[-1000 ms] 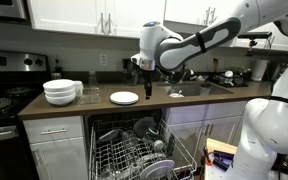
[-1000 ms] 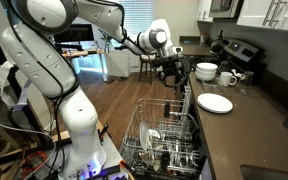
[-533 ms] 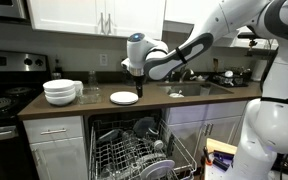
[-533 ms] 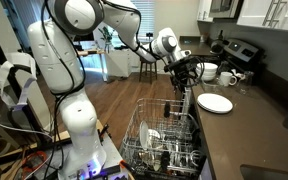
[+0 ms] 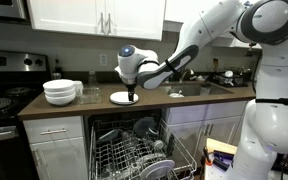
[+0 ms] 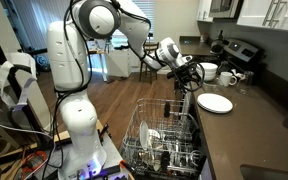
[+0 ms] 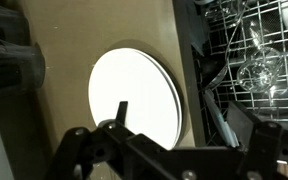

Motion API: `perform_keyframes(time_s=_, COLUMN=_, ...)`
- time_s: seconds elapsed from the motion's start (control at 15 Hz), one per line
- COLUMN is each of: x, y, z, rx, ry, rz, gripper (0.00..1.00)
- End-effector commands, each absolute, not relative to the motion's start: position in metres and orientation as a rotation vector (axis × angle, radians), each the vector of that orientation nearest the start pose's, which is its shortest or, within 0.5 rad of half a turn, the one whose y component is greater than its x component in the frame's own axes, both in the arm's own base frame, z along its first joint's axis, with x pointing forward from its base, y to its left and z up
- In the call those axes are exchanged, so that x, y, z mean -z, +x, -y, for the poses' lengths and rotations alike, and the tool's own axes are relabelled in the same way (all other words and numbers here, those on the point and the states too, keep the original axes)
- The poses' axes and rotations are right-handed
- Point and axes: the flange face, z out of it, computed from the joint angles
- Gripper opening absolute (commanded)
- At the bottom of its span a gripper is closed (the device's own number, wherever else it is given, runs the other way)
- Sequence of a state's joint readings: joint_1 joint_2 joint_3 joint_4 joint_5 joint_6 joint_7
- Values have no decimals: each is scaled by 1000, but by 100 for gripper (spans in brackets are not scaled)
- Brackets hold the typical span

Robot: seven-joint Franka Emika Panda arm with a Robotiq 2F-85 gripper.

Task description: Pick up the plate and put it in the dishwasher

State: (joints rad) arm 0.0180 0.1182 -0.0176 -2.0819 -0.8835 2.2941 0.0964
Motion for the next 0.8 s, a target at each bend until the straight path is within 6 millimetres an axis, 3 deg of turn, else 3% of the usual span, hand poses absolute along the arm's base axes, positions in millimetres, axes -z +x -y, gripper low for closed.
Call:
perform_keyframes(time_s=0.0, x=-383, y=582, z=15, rx=-150, ry=2390, rz=-584, gripper=100)
perform_keyframes(time_s=0.4, x=-382, y=582, z=20, rx=-177, ry=2371, rz=-572, gripper=100)
perform_keyframes(time_s=0.73, x=-380, y=591, z=29, rx=-217, ry=2255, rz=-555, gripper=100)
